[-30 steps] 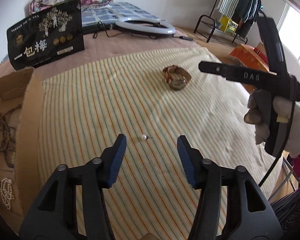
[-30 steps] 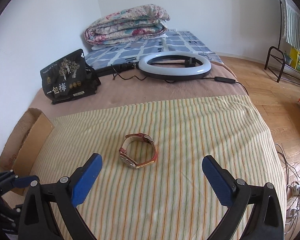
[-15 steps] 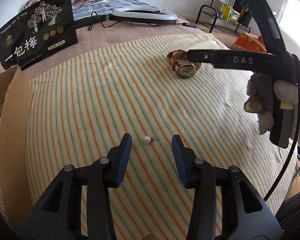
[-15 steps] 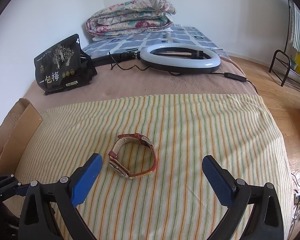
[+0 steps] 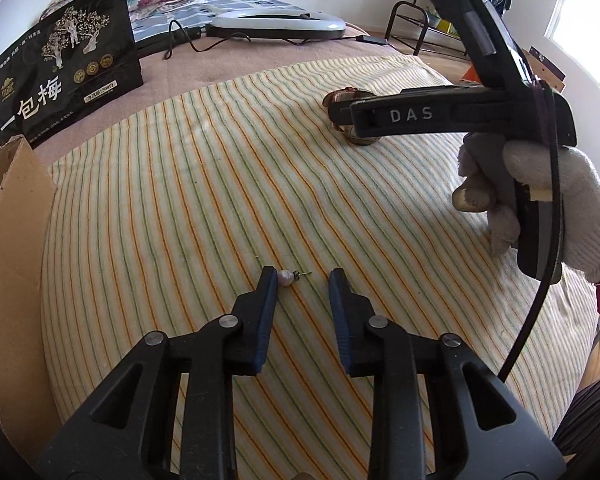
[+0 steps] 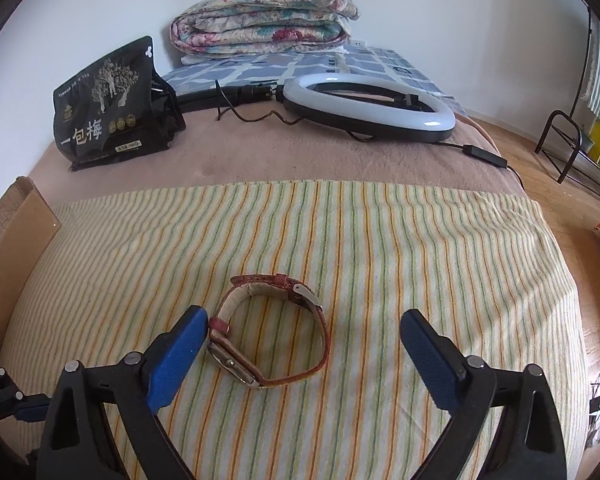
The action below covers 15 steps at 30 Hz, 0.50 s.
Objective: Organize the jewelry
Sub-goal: 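Grasp the white pearl earring with the left tool while the right tool grasps the wristwatch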
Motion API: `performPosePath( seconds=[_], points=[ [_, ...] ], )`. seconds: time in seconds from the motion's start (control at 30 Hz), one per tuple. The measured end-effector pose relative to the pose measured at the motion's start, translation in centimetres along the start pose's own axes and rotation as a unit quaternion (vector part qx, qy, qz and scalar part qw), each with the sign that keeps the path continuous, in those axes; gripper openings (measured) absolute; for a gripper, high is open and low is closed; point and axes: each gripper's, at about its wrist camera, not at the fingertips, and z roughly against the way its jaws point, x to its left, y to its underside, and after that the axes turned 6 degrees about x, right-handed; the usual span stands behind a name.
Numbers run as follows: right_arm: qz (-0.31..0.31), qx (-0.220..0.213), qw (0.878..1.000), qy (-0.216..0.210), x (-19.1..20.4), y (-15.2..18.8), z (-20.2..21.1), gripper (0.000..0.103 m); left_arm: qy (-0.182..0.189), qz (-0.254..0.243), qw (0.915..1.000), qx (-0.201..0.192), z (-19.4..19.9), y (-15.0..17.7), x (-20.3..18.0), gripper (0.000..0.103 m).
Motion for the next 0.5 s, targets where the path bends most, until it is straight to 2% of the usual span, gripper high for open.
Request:
performPosePath(
  seconds=[0.1,0.2,0.27,0.5],
  points=[
    [0.008,0.008,1.000,-0.002,0.5,0.0,-0.5,0.086,0.002,0.003,1.0000,0.000,0.0,0.0,0.1,0.024],
    [0.026,0.013,1.000,0.003,1.2,0.0,-0.7,0.073,-0.001,0.002,1.0000,-0.001,-0.1,0.0,0.1,0.023],
    [0.033,0.013,0.999,0.002,1.5,0.0,-0.6,0.061,-0.003,0.000,1.0000,-0.002,-0.1,0.0,0.0,0.022],
    [0.037,0.009,0.999,0.006,1.6,0.2,-0.2,0.060,-0.008,-0.003,1.0000,-0.004,0.1,0.1,-0.1,0.015]
  ],
)
